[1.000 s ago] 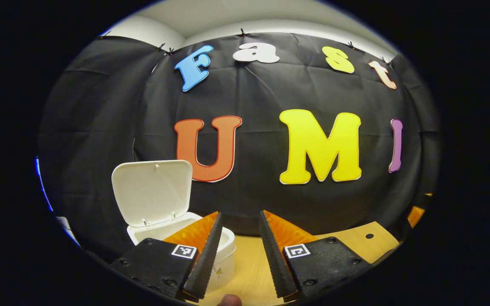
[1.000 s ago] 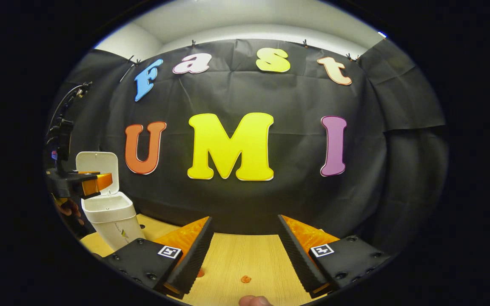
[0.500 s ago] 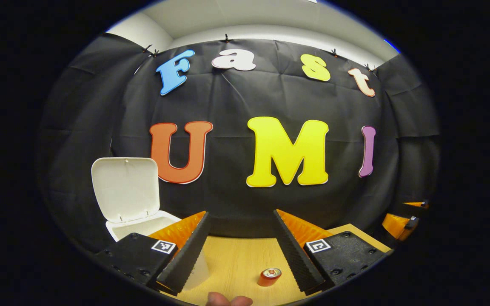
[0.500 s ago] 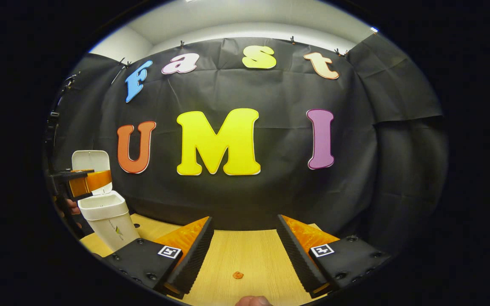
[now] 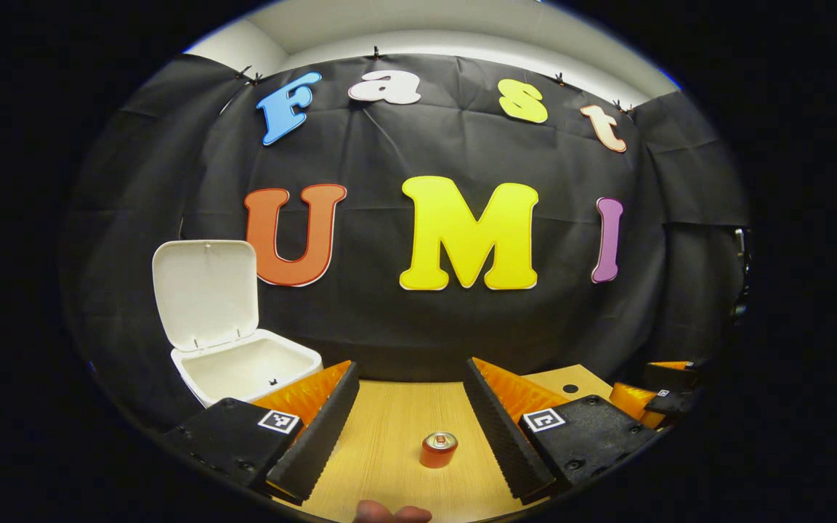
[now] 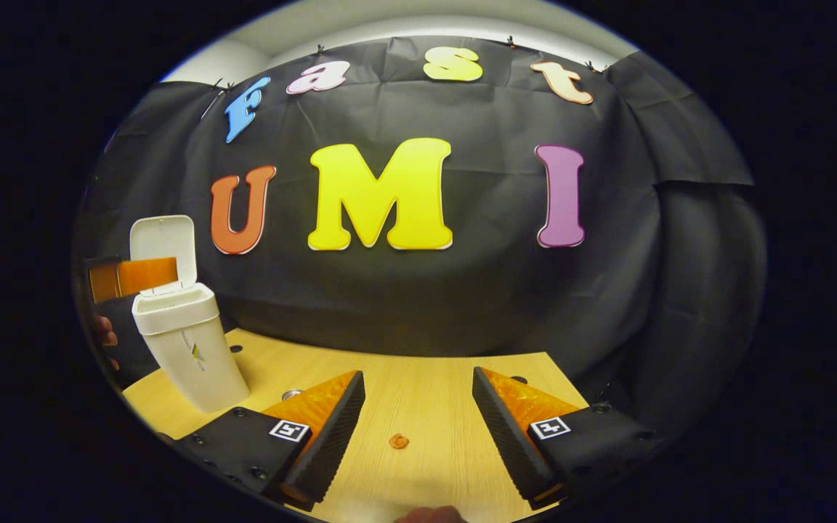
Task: Press the lid of the desktop garbage bin to open it, pick up the crumpled paper on the desktop and throw it into the bin, then pick up the pop can on the desktop and drop it into the bin, and finally close the garbage bin lid.
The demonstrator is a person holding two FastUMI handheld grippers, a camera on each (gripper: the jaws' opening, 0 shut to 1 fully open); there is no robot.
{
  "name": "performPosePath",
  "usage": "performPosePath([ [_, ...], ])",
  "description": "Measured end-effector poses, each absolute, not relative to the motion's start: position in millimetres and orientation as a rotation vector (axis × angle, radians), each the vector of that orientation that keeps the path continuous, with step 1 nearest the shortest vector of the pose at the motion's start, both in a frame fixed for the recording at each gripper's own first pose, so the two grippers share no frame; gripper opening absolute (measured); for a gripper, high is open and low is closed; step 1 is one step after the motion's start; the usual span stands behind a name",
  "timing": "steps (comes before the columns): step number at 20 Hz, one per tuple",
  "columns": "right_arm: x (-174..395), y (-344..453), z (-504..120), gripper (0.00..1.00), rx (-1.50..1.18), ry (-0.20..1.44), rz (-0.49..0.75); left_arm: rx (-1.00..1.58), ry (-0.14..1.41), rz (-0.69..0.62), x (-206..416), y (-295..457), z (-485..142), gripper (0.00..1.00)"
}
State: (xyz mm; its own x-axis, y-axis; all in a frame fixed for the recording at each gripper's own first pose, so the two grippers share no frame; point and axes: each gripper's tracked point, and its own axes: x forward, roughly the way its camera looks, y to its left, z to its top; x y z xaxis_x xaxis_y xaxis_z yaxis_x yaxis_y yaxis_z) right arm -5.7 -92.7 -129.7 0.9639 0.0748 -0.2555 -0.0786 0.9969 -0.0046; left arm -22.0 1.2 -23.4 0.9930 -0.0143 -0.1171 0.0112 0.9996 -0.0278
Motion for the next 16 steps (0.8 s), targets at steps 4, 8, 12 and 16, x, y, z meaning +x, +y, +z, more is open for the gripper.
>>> performPosePath([
  [4, -2, -88, -178, 0.94, -0.04, 0.357, 0.127, -0.027, 0.151, -0.003, -32, -8, -38, 0.96],
  [8, 2, -79, -229, 0.94, -0.045, 0.492, 0.191, -0.008, 0.159, 0.009, -45, -10, -40, 0.96],
  [12, 17, -72, -261, 0.94, -0.044, 0.566, 0.236, -0.003, 0.156, 0.039, -55, -11, -39, 0.96],
  [16, 39, -67, -285, 0.94, -0.047, 0.601, 0.239, -0.003, 0.151, 0.061, -59, -9, -35, 0.95],
])
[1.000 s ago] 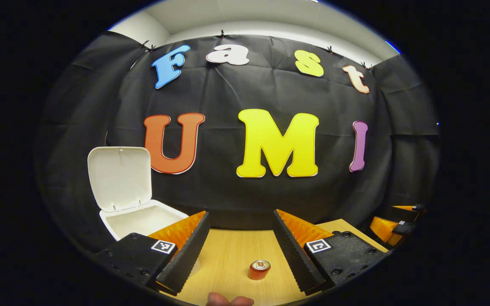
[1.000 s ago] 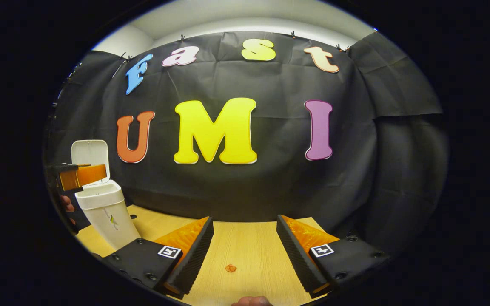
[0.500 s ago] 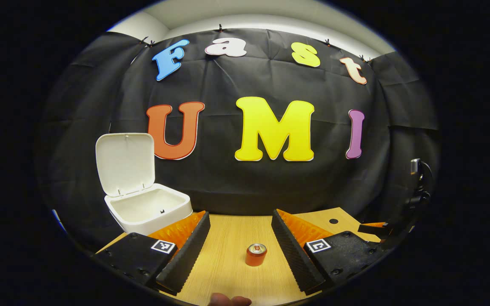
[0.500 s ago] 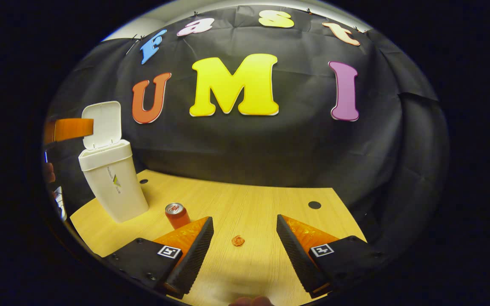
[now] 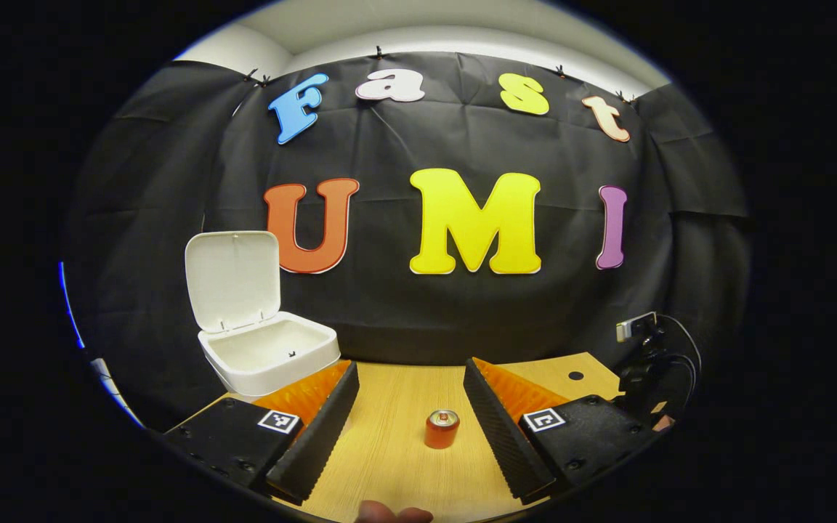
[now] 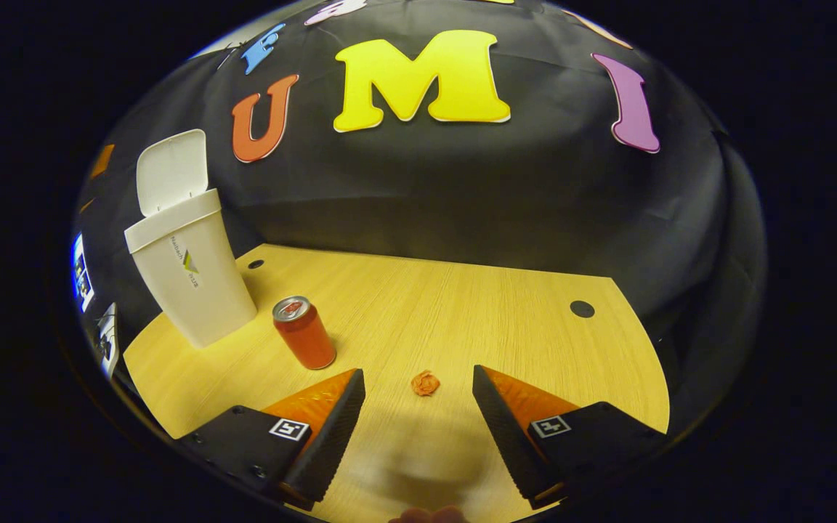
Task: Press the lid of the desktop garbage bin to open it, pick up the crumpled paper on the desktop and throw it into the bin, then pick up the pop can on the desktop and drop it into the bin, and finally close the garbage bin lid.
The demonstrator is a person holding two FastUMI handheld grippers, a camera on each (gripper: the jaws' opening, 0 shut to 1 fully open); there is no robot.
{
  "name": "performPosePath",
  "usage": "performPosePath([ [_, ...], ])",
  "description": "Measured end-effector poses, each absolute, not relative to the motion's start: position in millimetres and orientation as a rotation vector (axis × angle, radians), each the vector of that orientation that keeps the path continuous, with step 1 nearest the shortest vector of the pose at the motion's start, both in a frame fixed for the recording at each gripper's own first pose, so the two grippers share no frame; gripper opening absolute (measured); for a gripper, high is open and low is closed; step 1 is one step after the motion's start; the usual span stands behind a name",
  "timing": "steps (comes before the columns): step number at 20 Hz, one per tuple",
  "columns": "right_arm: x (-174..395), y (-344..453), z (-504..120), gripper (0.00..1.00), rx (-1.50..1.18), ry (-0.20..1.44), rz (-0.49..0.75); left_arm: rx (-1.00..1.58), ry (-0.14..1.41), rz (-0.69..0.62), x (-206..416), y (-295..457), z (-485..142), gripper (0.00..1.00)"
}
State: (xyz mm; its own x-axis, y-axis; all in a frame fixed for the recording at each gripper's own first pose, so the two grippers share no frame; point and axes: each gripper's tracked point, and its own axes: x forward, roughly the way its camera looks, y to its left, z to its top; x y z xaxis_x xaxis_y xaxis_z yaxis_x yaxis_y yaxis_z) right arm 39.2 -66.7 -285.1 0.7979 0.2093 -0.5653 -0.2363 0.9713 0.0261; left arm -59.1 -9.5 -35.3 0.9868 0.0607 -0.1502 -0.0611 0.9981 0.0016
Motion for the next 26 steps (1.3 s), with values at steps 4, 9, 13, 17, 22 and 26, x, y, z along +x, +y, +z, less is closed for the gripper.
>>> performPosePath([
  [4, 54, -65, -328, 0.95, -0.091, 0.685, 0.24, 0.03, 0.128, 0.081, -65, -5, -24, 0.96],
  [9, 76, -63, -370, 0.96, -0.106, 0.753, 0.217, 0.054, 0.129, 0.107, -72, 7, -21, 0.95],
  [13, 85, -58, -392, 0.94, -0.12, 0.791, 0.228, 0.044, 0.137, 0.131, -77, 17, -21, 0.96],
  [17, 87, -56, -406, 0.96, -0.117, 0.816, 0.231, 0.049, 0.133, 0.139, -78, 19, -19, 0.95],
  [22, 87, -59, -419, 0.8, -0.102, 0.854, 0.221, 0.061, 0.111, 0.136, -79, 21, -8, 0.95],
  [26, 92, -57, -420, 0.78, -0.095, 0.839, 0.214, 0.056, 0.111, 0.13, -80, 24, -8, 0.95],
])
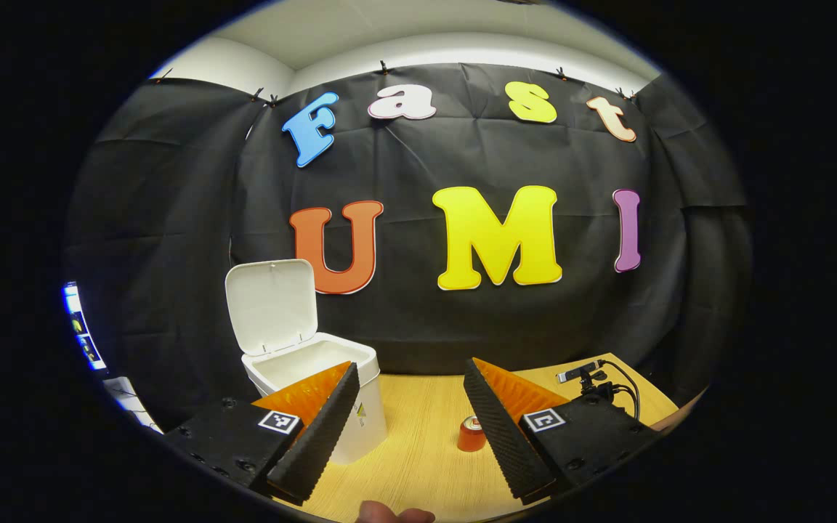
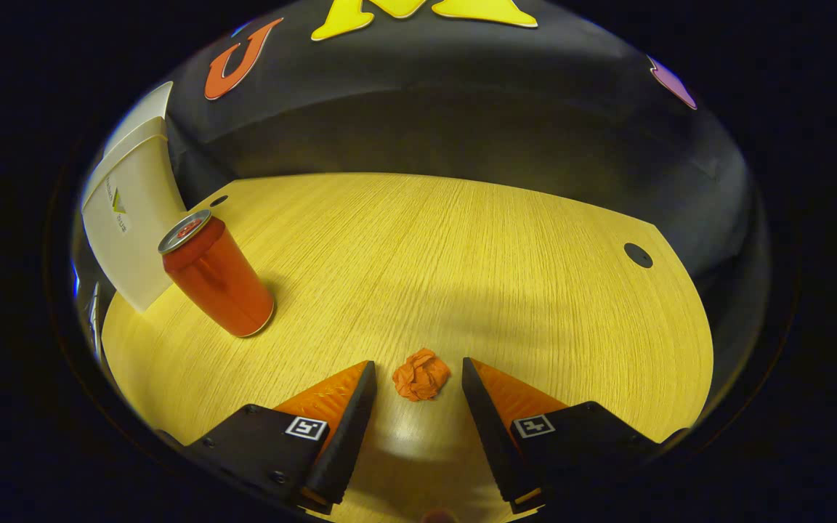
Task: Press the lid of the desktop garbage bin to open it, pick up the crumpled paper on the desktop and throw it into the bin, then pick up the pop can on the desktop and drop it into the bin, and finally close the garbage bin lid.
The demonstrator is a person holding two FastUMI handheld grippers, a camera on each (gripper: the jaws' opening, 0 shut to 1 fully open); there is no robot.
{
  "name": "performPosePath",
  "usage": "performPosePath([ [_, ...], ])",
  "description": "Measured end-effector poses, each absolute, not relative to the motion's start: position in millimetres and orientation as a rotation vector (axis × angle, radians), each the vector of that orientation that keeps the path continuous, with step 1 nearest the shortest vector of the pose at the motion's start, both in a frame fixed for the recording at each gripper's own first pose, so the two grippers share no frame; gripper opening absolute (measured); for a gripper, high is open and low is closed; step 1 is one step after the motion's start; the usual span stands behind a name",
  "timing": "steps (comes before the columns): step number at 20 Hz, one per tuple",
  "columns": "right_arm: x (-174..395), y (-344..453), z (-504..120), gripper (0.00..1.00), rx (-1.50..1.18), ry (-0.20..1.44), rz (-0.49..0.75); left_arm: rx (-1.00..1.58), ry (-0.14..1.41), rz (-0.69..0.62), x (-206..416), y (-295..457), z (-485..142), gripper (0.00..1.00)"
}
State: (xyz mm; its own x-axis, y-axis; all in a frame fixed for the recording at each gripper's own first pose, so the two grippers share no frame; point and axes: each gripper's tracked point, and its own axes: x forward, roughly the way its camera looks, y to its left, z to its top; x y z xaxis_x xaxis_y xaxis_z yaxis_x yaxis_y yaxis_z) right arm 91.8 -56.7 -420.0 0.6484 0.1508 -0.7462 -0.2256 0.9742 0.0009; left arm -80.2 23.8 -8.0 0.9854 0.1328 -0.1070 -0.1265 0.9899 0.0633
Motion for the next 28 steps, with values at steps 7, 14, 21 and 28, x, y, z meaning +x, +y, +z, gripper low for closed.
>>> performPosePath([
  [7, 94, -60, -419, 0.23, -0.1, 0.822, 0.171, 0.061, 0.112, 0.11, -81, 29, -7, 0.96],
  [14, 87, -58, -389, 0.13, -0.082, 0.803, 0.137, 0.045, 0.116, 0.069, -76, 40, -12, 0.95],
  [21, 87, -25, -275, 0.13, -0.021, 0.625, 0.163, 0.013, 0.095, -0.006, -61, 54, -17, 0.96],
  [28, 91, 54, -142, 0.12, -0.023, 0.416, 0.303, -0.003, 0.07, -0.085, -63, 72, -18, 0.96],
])
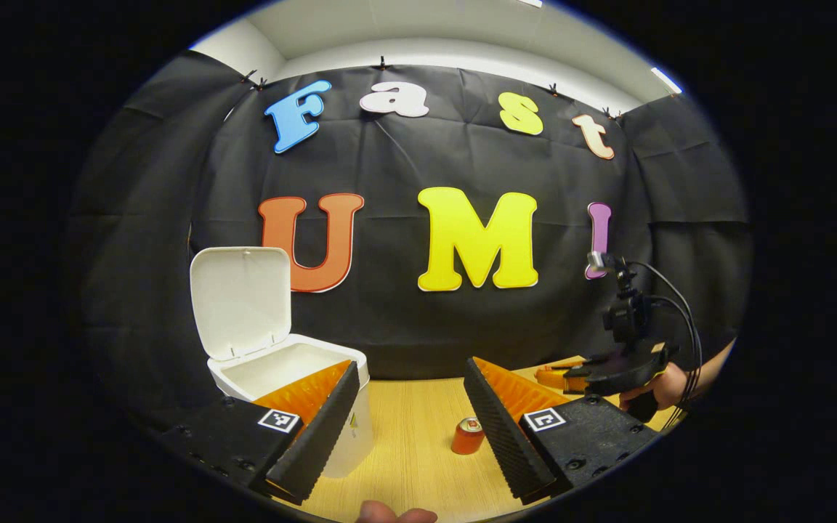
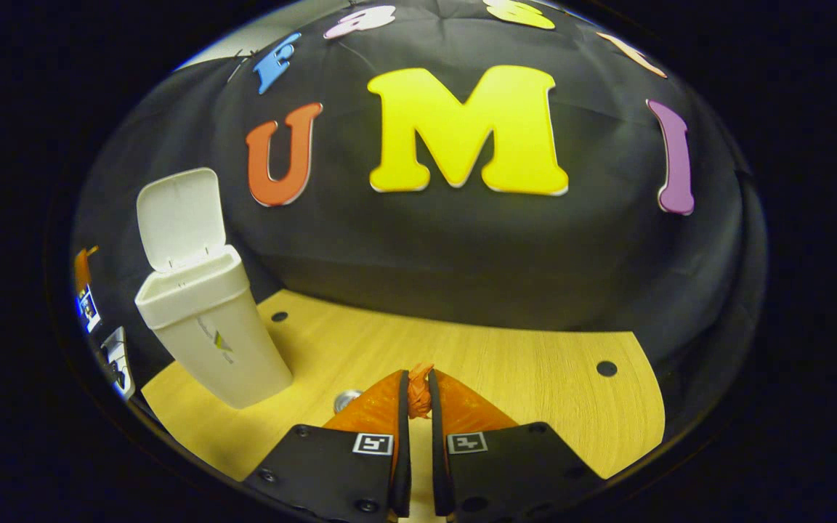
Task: Press the lid of the desktop garbage bin to open it, pick up the crumpled paper on the desktop and throw it into the bin, then pick up the pop can on the desktop and drop it into the bin, and finally close the garbage bin lid.
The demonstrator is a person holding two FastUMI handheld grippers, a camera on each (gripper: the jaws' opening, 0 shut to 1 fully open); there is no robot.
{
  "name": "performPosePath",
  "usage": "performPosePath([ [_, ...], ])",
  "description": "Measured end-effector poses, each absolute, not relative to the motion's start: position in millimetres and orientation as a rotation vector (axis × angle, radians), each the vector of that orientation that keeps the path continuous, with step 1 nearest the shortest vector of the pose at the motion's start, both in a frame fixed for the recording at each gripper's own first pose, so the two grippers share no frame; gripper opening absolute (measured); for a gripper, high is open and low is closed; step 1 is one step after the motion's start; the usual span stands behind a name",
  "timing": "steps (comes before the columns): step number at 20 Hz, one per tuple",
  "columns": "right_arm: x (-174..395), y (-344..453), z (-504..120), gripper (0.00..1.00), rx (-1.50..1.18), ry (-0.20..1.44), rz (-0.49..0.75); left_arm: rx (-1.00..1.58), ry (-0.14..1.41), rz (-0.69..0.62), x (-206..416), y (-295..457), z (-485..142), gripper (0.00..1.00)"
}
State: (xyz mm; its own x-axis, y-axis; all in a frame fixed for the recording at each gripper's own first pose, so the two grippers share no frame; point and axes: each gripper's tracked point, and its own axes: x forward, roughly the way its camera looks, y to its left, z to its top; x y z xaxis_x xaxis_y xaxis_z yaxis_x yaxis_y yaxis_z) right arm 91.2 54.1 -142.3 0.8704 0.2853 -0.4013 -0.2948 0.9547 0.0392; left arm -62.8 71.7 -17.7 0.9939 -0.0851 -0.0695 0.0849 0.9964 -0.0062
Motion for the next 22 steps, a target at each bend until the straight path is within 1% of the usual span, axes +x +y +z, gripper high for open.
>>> performPosePath([
  [5, 93, 134, -80, 0.12, -0.024, 0.352, 0.432, -0.011, 0.045, -0.105, -68, 87, -15, 0.95],
  [10, 95, 236, -54, 0.12, -0.051, 0.307, 0.6, -0.041, 0.031, -0.063, -81, 115, -14, 0.96],
  [12, 94, 280, -57, 0.12, -0.067, 0.314, 0.679, -0.057, 0.043, -0.04, -89, 127, -19, 0.95],
  [15, 93, 335, -73, 0.12, -0.073, 0.364, 0.76, -0.071, 0.051, 0.011, -106, 149, -24, 0.96],
  [20, 91, 397, -114, 0.12, -0.146, 0.447, 0.832, -0.076, 0.072, 0.111, -129, 190, -37, 0.96],
  [21, 90, 404, -120, 0.14, -0.159, 0.459, 0.838, -0.074, 0.078, 0.128, -132, 197, -38, 0.96],
  [22, 89, 410, -126, 0.14, -0.164, 0.47, 0.844, -0.071, 0.079, 0.141, -134, 201, -39, 0.96],
])
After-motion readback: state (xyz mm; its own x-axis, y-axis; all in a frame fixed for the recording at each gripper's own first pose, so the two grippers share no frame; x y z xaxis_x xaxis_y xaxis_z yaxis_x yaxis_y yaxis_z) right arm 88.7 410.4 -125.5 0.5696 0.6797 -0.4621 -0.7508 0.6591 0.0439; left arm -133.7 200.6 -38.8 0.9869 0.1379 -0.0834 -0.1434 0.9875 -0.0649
